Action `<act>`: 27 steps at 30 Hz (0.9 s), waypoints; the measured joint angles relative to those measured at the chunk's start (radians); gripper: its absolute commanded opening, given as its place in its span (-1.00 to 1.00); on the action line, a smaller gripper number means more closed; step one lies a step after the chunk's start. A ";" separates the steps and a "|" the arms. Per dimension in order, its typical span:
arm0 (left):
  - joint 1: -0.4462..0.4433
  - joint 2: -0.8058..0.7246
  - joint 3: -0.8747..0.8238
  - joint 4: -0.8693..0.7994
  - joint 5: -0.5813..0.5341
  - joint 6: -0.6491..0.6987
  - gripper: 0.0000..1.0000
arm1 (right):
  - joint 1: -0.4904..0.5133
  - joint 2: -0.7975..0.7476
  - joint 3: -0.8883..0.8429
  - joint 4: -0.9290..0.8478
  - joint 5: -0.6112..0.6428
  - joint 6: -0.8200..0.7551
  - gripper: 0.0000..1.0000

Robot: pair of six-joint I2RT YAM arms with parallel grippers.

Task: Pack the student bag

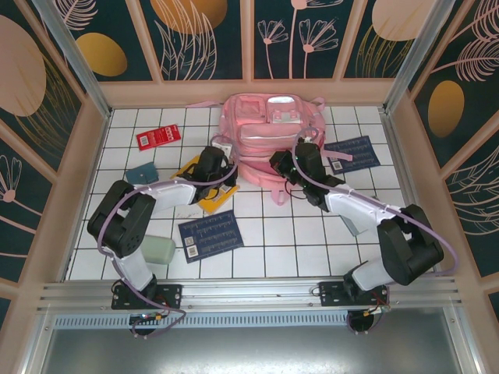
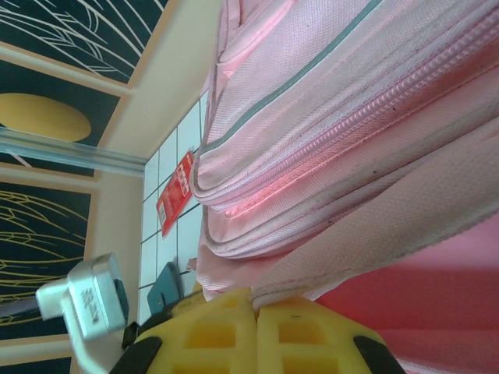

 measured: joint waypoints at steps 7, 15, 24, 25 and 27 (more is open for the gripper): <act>0.088 0.104 0.112 -0.018 -0.046 -0.034 -1.00 | -0.011 -0.058 -0.025 -0.015 -0.006 -0.012 -1.00; 0.123 0.176 0.180 -0.007 0.026 -0.063 -1.00 | -0.044 -0.095 -0.029 -0.037 -0.021 -0.027 -1.00; 0.122 0.035 -0.100 0.156 0.235 -0.106 -0.31 | -0.069 -0.067 -0.019 -0.040 -0.084 -0.041 -1.00; 0.122 0.027 -0.121 0.170 0.253 -0.108 -0.29 | -0.072 -0.060 -0.014 -0.041 -0.091 -0.042 -1.00; 0.120 0.018 -0.152 0.209 0.287 -0.116 -0.24 | -0.079 -0.048 -0.002 -0.044 -0.105 -0.045 -1.00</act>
